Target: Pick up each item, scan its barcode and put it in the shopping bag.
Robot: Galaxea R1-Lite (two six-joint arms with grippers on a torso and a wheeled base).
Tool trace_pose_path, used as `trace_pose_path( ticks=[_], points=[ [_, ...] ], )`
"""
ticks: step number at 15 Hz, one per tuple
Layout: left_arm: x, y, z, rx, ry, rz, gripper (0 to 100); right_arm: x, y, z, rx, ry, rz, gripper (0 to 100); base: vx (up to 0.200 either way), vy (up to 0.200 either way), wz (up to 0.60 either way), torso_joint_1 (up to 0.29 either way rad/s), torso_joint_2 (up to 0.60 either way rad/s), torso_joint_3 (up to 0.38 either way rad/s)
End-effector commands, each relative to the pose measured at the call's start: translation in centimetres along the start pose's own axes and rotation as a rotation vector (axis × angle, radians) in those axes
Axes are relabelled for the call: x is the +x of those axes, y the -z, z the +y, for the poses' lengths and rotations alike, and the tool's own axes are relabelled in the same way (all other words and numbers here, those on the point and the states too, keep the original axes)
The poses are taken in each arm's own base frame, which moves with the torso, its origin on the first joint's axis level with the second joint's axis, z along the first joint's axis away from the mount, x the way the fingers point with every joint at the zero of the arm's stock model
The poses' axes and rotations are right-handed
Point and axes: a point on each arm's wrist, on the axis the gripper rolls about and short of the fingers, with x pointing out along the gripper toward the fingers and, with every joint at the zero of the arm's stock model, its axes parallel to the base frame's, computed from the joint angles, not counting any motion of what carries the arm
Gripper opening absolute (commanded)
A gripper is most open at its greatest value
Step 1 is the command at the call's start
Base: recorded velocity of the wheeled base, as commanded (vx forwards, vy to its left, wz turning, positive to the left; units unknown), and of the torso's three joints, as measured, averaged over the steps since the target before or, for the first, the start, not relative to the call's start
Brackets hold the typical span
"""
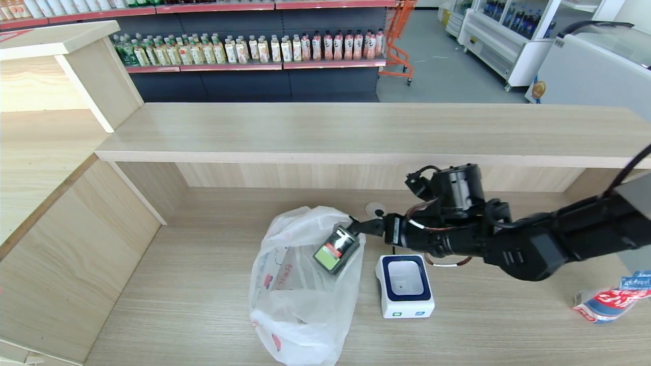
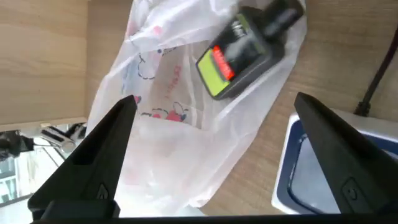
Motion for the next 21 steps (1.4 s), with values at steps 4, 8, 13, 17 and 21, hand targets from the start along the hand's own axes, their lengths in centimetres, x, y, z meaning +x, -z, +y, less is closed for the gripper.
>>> trace_pose_path(
  ticks=[4, 8, 13, 17, 21],
  points=[
    [0.0, 0.0, 0.0, 0.0, -0.002, 0.0, 100, -14.6, -2.0, 4.2, 0.149, -0.1, -0.178, 100, 0.0, 0.0, 0.0, 0.0, 0.0, 0.0],
    [0.0, 0.0, 0.0, 0.0, 0.0, 0.0, 100, -18.2, -2.3, 3.0, 0.166, -0.044, -0.292, 100, 0.0, 0.0, 0.0, 0.0, 0.0, 0.0],
    [0.0, 0.0, 0.0, 0.0, 0.0, 0.0, 100, -25.6, -0.7, 0.5, 0.073, 0.358, -0.354, 100, 0.0, 0.0, 0.0, 0.0, 0.0, 0.0],
    [0.0, 0.0, 0.0, 0.0, 0.0, 0.0, 100, -30.0, 1.6, 0.0, 0.187, 0.627, -0.313, 100, 0.0, 0.0, 0.0, 0.0, 0.0, 0.0],
    [0.0, 0.0, 0.0, 0.0, 0.0, 0.0, 100, -31.3, 3.7, 0.8, 0.226, 0.71, -0.282, 100, 0.0, 0.0, 0.0, 0.0, 0.0, 0.0]
  ],
)
